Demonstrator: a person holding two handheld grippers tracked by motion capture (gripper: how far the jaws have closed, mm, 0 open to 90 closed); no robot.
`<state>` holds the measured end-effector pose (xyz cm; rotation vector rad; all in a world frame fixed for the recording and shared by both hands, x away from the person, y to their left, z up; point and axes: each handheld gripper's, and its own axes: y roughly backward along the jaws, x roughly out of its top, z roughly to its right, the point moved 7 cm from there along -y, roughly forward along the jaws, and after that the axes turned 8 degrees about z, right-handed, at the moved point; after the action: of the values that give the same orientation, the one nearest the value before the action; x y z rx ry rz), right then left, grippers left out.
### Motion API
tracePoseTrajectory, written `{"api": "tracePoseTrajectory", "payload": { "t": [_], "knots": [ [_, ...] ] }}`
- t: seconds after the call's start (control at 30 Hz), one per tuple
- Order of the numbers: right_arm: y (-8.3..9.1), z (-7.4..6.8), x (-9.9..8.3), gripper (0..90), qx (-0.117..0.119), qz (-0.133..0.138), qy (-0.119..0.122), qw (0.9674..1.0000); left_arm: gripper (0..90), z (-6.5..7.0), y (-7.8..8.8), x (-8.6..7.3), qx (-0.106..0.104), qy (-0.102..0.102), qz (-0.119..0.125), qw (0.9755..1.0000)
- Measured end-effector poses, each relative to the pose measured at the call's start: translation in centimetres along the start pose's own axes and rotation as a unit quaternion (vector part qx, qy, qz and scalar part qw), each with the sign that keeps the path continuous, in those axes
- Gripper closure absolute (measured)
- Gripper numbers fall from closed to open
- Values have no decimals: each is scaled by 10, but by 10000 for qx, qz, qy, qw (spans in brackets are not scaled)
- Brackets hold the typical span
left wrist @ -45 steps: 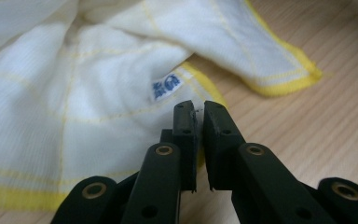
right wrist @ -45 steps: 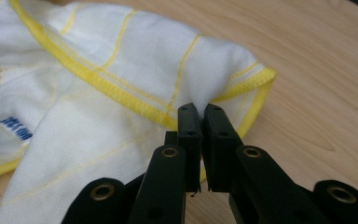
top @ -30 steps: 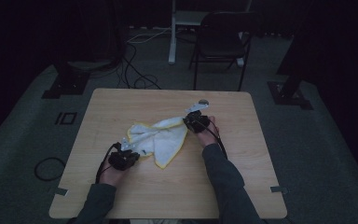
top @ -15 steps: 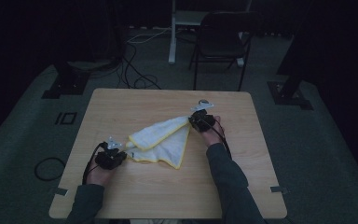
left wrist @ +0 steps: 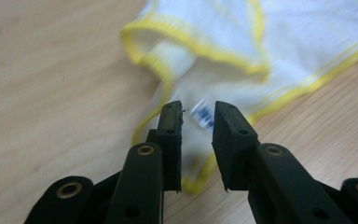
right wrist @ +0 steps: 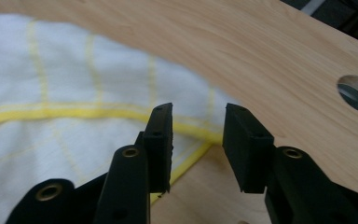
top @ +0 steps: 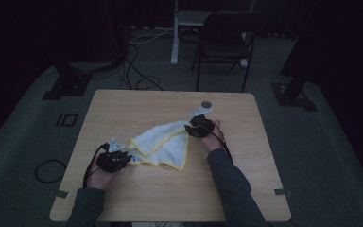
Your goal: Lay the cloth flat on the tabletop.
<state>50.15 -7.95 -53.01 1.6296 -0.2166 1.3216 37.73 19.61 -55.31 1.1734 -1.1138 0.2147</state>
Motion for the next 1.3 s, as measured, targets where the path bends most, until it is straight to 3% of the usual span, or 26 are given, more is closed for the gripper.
{"api": "tracePoseTrajectory", "payload": {
  "t": [0.17,0.23,0.47,0.7,0.83,0.9,0.97,1.0,1.07,1.3],
  "knots": [
    [4,-18,-9,606,177,31,137,9997,712,13,-8,12,-107,-242,20,9996],
    [5,-34,-23,603,317,-19,226,9992,682,17,-13,14,-130,-315,9,9994],
    [6,-52,-41,596,530,-93,290,9981,622,26,-29,18,-92,-466,-1,9989],
    [5,-73,-51,590,744,-101,359,9965,571,29,-41,20,118,-681,7,9976],
    [2,-80,-57,584,844,-177,399,9955,578,28,-52,20,344,-789,-149,9962],
    [1,-82,-60,583,875,-226,381,9952,619,24,-58,19,448,-736,-239,9960],
    [2,-82,-63,583,898,-199,315,9953,732,19,-61,19,525,-691,-279,9958],
    [3,-81,-63,582,912,-202,286,9952,732,16,-62,20,549,-668,-276,9959],
    [5,-80,-66,588,963,-178,270,9948,856,11,-62,24,605,-569,-196,9964],
    [11,-80,-70,599,1010,-197,273,9943,879,-9,-52,49,732,-325,145,9967]
  ]
}}
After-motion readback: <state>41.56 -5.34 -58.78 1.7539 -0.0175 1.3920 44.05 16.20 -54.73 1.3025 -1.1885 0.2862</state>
